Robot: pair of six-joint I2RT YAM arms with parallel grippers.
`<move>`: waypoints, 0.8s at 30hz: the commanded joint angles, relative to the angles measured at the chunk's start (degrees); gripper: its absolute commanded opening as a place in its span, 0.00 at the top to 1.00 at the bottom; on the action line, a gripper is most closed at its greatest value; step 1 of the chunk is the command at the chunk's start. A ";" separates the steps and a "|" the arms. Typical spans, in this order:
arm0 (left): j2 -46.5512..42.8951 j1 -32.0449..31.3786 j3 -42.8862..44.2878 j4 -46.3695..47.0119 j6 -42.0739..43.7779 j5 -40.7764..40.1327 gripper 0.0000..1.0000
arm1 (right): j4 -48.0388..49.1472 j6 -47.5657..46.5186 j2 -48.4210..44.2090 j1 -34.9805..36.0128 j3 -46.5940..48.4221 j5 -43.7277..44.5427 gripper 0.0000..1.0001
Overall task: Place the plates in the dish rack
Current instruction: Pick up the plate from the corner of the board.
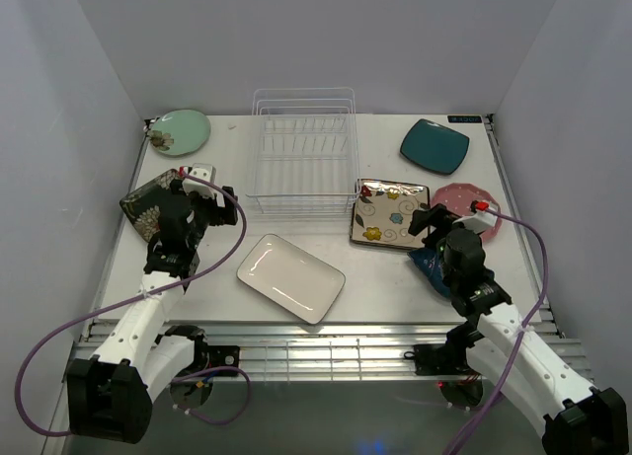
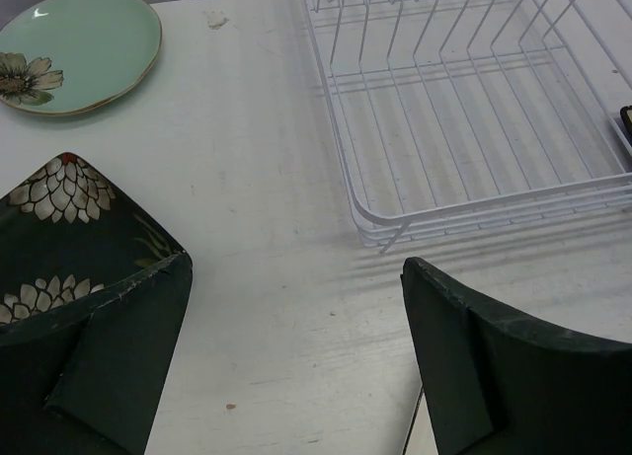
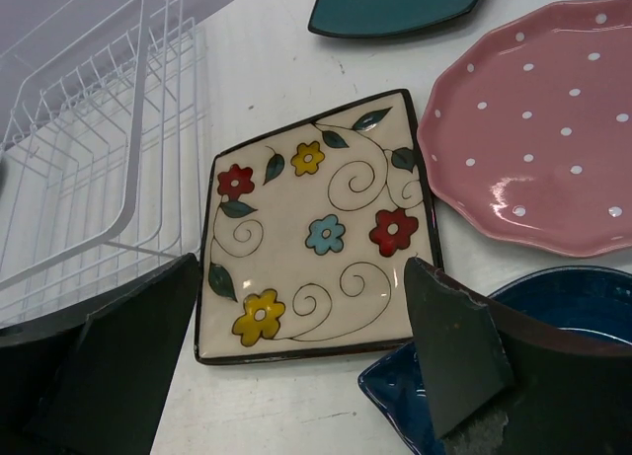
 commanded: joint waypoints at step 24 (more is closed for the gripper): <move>-3.03 -0.16 -0.78 0.22 0.31 -0.29 0.02 | 14.06 12.29 10.99 -4.93 2.18 -2.86 0.10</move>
